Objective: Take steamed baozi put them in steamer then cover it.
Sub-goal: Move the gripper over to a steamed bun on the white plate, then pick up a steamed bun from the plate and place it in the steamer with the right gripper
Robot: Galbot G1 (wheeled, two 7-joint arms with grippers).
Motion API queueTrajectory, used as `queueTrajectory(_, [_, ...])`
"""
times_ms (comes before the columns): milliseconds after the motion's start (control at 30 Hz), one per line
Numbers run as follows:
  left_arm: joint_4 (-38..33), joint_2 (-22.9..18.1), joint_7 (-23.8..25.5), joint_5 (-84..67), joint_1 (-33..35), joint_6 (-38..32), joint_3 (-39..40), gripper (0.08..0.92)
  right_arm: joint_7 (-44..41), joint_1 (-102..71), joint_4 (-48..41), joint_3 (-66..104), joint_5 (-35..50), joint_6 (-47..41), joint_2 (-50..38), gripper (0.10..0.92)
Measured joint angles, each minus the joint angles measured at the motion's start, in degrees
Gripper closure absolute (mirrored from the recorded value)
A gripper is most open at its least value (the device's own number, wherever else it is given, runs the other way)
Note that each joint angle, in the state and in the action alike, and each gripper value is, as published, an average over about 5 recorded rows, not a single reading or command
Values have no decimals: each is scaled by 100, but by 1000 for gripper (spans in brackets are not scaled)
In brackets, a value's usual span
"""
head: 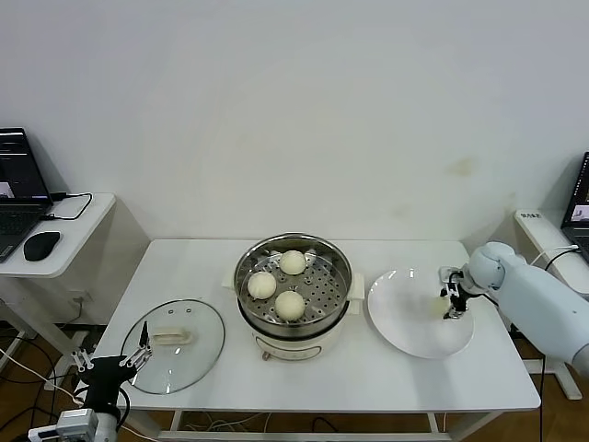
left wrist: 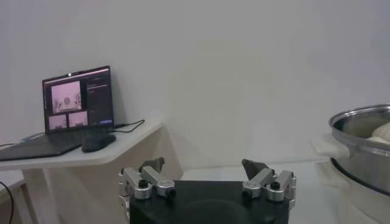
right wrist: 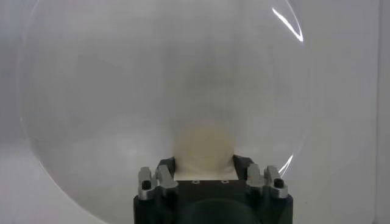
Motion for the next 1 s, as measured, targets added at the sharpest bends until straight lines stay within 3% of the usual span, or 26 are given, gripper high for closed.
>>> queueTrajectory(300, [-40,50,-1,-15,-58,1,41,177,-171,547,639,-523,536,-214,-470,440])
queueTrajectory(633, [-130,114,0,-31,-98,15,102,177,-130,1911,1880,-1630,1717,-688,-1059,439])
queueTrajectory(1000, [-226,70,-4,-45,-131,17,146,177,271,3766,3070,-2987,3403,-1445,-788,428])
